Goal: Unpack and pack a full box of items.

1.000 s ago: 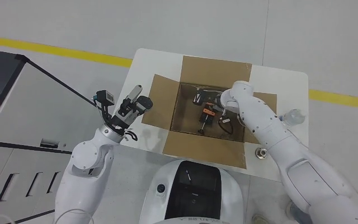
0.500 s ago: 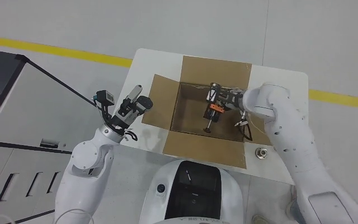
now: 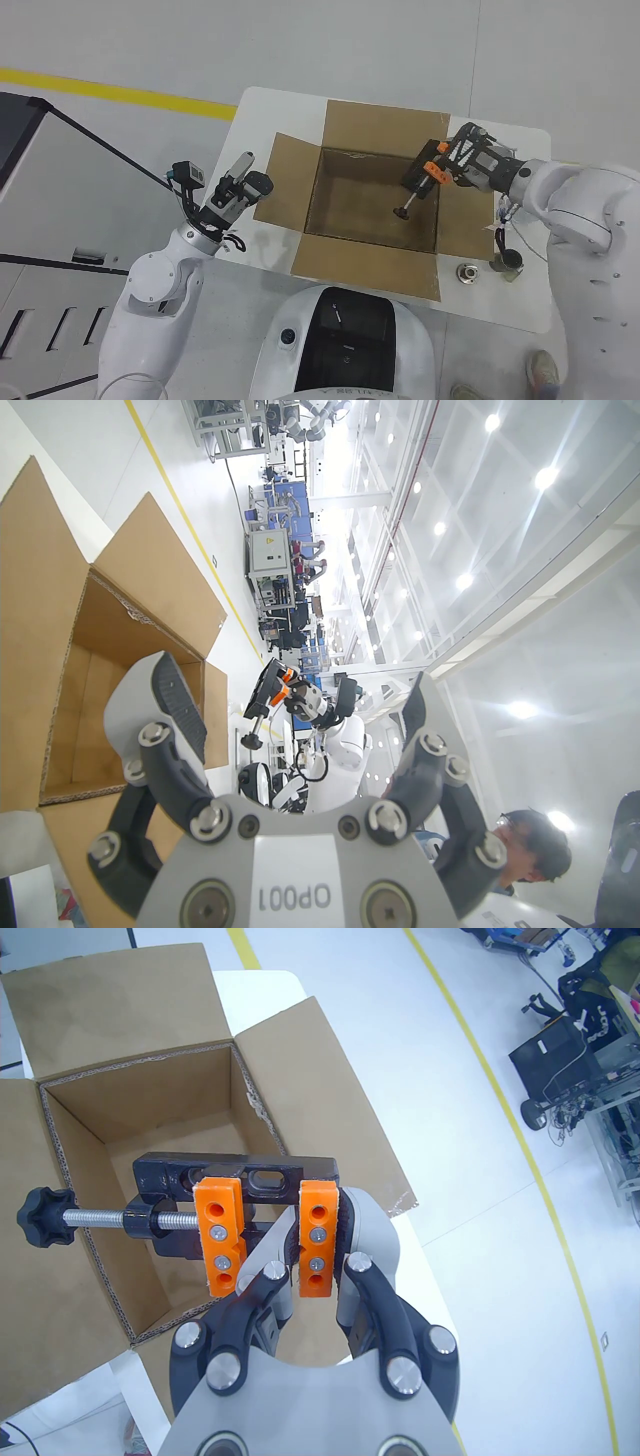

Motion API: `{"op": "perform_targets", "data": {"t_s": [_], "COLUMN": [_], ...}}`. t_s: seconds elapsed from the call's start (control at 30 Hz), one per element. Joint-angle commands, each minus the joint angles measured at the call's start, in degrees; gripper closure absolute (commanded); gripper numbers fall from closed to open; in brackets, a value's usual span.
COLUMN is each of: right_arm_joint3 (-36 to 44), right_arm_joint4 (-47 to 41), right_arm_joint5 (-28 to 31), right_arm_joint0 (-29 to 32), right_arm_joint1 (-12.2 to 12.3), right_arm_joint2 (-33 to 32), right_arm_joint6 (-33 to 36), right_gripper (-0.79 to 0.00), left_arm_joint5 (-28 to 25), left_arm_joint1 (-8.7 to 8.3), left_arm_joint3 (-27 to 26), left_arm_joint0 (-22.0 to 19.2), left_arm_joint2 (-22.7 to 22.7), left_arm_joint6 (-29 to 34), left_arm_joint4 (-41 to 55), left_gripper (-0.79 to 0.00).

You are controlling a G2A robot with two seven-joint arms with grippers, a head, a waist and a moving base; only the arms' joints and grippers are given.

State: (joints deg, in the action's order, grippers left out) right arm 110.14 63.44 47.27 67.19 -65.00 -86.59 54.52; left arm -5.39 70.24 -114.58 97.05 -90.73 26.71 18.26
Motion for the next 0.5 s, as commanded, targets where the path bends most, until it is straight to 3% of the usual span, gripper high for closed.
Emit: {"op": "perform_targets", "data": {"t_s": [0.0, 0.3, 0.47], "right_arm_joint3": [0.0, 2.85, 11.18], "right_arm_joint4": [0.01, -0.87, -7.33], "right_arm_joint5": [-0.01, -2.33, -7.2], "right_arm_joint0": [0.0, 1.31, 9.27], "right_arm_joint1": [0.0, 0.07, 0.83], "right_arm_joint2": [0.01, -0.41, -9.52], "right_arm_joint6": [0.01, -1.77, -2.1], "right_gripper": [0.0, 0.0, 0.0], "left_arm_joint5": [0.0, 0.0, 0.0], "left_arm_joint1": [0.0, 0.0, 0.0], "left_arm_joint3": [0.0, 0.0, 0.0], "left_arm_joint0": [0.0, 0.0, 0.0], "left_arm_joint2": [0.0, 0.0, 0.0], "left_arm_joint6": [0.0, 0.0, 0.0], "left_arm_joint4": [0.0, 0.0, 0.0], "left_gripper": [-0.785, -0.785, -0.785]}}
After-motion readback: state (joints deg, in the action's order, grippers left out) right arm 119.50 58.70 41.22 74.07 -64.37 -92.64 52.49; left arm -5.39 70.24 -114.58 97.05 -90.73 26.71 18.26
